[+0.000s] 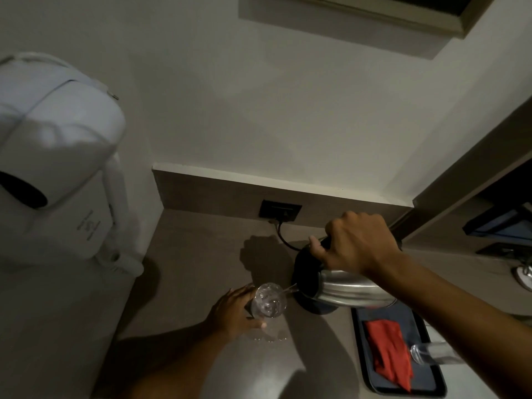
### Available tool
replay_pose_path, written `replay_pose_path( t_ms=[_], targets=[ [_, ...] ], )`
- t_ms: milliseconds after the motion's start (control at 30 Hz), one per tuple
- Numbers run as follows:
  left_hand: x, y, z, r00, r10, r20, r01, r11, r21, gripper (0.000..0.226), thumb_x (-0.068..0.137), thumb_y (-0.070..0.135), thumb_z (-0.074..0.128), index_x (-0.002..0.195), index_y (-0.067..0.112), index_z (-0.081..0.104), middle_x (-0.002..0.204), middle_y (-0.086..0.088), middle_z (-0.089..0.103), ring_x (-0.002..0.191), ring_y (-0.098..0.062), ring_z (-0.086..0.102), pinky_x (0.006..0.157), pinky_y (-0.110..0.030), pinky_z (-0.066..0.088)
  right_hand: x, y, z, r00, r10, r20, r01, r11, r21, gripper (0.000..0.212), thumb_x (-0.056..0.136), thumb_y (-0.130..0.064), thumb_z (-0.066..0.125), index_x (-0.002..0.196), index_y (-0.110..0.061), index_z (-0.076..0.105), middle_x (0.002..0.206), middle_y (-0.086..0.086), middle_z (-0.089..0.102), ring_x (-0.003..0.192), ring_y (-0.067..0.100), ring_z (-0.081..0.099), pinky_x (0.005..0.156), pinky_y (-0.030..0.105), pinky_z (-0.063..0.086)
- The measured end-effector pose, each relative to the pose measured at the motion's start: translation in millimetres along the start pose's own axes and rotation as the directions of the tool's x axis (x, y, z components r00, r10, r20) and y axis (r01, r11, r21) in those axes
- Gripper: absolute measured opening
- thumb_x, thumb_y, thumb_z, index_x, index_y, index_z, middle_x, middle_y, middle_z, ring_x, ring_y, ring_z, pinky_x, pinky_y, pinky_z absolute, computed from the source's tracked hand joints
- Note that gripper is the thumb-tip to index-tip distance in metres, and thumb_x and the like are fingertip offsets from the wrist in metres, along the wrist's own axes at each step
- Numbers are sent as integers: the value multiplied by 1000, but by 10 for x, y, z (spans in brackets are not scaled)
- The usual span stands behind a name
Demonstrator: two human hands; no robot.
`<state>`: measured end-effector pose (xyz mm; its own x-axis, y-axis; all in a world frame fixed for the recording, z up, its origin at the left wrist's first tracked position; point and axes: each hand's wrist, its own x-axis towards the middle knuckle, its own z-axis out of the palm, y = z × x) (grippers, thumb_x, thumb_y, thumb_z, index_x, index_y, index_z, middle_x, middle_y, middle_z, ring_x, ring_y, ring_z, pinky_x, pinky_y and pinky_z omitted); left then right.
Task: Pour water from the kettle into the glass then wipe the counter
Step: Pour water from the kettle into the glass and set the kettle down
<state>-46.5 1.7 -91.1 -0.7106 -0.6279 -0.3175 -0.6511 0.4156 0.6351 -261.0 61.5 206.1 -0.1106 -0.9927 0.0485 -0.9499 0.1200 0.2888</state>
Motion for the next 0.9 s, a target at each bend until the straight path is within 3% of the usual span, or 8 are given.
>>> replay_pose_path(
  t_ms=[167,900],
  targets=[
    [8,-3,8,1000,-3,-13,3,1000,12,103,58,77,69,147,40,33,155,13,39,141,-16,38,118,-39,29,-7,-33,-47,1000,-9,-4,8,1000,-27,61,84,-63,28,45,-17,35,43,-4,29,35,12,25,44,21,16],
    [10,-25,32,998,-57,6,57,998,25,107,56,82,67,148,42,30,156,14,35,144,-19,32,115,-45,34,78,-127,38,998,-46,40,48,998,-32,61,86,-62,28,46,-18,38,43,-5,35,36,11,31,43,21,19]
  ],
)
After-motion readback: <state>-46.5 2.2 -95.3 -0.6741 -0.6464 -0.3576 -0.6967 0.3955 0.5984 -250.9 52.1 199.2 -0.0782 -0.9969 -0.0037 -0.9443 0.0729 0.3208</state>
